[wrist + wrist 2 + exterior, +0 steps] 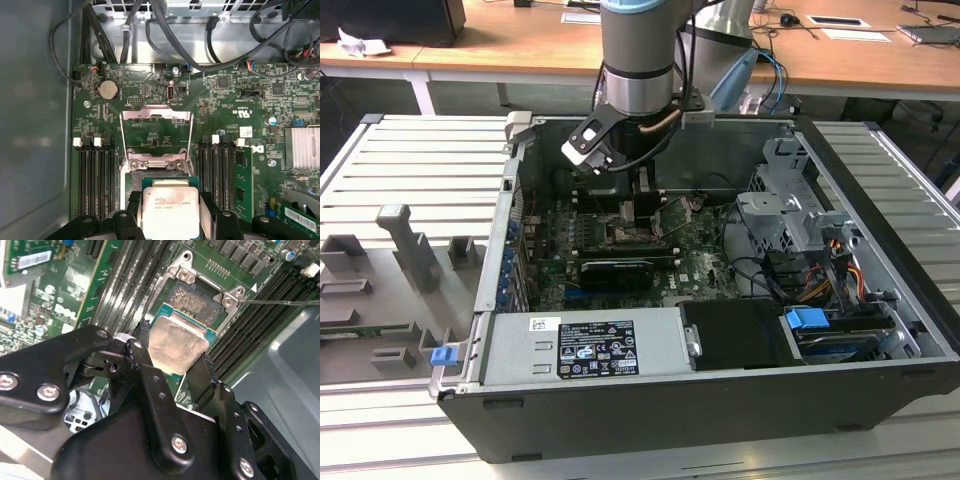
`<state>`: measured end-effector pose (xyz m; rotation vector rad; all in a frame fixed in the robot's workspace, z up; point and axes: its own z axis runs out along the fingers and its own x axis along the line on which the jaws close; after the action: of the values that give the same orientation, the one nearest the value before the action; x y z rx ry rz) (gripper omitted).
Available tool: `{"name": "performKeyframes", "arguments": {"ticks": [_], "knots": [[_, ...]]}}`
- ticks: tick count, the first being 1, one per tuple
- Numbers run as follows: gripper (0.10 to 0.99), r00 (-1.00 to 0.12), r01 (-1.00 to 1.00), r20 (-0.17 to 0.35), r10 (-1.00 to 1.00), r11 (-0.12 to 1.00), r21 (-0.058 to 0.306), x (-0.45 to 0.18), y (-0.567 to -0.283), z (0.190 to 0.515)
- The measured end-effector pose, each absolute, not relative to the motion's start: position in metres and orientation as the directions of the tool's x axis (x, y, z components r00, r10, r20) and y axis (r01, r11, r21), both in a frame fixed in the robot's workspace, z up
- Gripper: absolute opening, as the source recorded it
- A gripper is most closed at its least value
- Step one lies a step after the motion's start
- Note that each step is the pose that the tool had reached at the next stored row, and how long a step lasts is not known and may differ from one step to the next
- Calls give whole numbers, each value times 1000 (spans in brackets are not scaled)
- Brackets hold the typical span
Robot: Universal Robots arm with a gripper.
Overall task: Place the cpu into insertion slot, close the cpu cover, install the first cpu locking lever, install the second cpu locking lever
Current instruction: 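Place the cpu into insertion slot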
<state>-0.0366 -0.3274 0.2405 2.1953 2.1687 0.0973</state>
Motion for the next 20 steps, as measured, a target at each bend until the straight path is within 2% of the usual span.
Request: {"name": "performKeyframes", "arguments": {"ticks": [7,20], "knots": [[541,-16,996,7,1000,15,83,-39,-325,226],[541,-1,997,7,1000,0,83,-44,-319,211]]}}
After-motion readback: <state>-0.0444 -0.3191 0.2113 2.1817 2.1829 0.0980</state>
